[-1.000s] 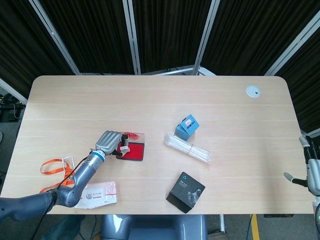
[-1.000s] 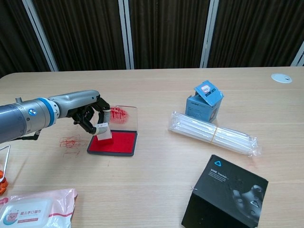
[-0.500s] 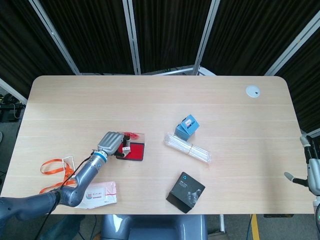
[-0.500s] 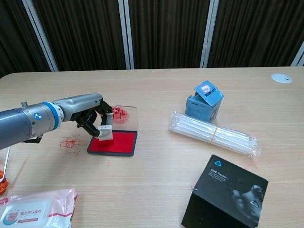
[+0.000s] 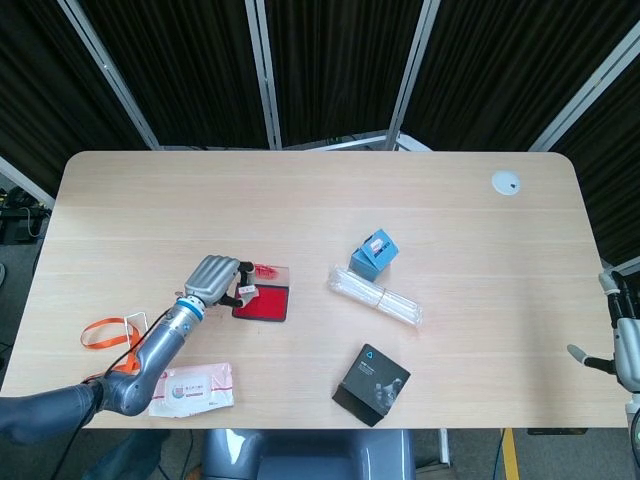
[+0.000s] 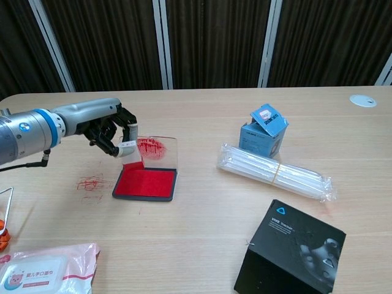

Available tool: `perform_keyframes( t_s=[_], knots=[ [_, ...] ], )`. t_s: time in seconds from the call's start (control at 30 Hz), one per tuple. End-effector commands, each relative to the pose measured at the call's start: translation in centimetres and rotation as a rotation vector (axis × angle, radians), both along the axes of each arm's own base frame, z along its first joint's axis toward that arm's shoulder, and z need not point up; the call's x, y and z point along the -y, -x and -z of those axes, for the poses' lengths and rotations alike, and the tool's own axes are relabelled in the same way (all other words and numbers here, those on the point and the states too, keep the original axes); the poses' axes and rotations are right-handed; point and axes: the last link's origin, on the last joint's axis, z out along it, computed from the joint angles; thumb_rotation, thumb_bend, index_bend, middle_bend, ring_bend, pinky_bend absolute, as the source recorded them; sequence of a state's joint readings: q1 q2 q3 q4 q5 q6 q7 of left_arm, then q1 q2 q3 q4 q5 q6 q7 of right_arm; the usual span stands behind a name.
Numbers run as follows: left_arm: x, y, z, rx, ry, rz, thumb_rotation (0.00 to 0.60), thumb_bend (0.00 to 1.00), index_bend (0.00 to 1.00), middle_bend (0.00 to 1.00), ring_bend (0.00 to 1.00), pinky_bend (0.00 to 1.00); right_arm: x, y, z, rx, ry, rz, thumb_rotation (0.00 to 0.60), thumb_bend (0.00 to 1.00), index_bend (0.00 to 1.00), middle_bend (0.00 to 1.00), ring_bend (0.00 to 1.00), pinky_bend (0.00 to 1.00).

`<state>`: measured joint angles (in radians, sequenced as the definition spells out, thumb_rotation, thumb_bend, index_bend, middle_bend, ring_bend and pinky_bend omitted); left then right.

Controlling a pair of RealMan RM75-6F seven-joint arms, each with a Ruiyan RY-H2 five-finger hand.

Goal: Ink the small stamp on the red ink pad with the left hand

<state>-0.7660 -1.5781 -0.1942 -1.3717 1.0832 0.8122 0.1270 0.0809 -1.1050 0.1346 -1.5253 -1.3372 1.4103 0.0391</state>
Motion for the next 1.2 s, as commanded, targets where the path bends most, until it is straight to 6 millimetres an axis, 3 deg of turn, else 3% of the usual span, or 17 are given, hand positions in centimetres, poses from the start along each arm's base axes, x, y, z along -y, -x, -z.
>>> perform_keyframes(
  t_s=[0.03, 0.2, 0.3, 0.63, 1.03, 1.2],
  knots=[
    [-0.1, 0.2, -2.0, 0.016, -0.030, 0.003, 0.600, 0.32, 0.57, 0.55, 0.73, 0.74, -0.1, -0.1, 0.1, 0.000, -0.002, -0.003, 0.600, 0.00, 0.00, 0.00, 0.00, 0.00],
    [-0.1, 1.9, -3.5, -0.016, -0.044, -0.021, 0.600, 0.32, 0.57, 0.55, 0.73, 0.74, -0.1, -0.2, 0.2, -0.002, -0.007, -0.008, 0.600, 0.00, 0.00, 0.00, 0.00, 0.00],
    [0.0, 3.9, -4.1, -0.041, -0.045, -0.061, 0.600, 0.32, 0.56, 0.55, 0.73, 0.74, -0.2, -0.4, 0.3, -0.002, -0.010, -0.012, 0.600, 0.00, 0.00, 0.00, 0.00, 0.00],
    [0.4, 8.6, -3.9, -0.084, -0.018, -0.151, 0.600, 0.32, 0.55, 0.55, 0.73, 0.74, -0.2, -0.5, 0.5, -0.004, -0.016, -0.016, 0.600, 0.00, 0.00, 0.00, 0.00, 0.00],
    [0.4, 9.4, -2.2, -0.091, 0.013, -0.164, 0.600, 0.31, 0.51, 0.49, 0.73, 0.74, -0.1, -0.4, 0.6, -0.008, -0.019, -0.008, 0.600, 0.00, 0.00, 0.00, 0.00, 0.00],
    [0.5, 9.4, -1.8, -0.096, 0.018, -0.161, 0.600, 0.27, 0.46, 0.43, 0.73, 0.74, -0.1, -0.3, 0.6, -0.008, -0.019, -0.007, 0.600, 0.00, 0.00, 0.00, 0.00, 0.00]
  ],
)
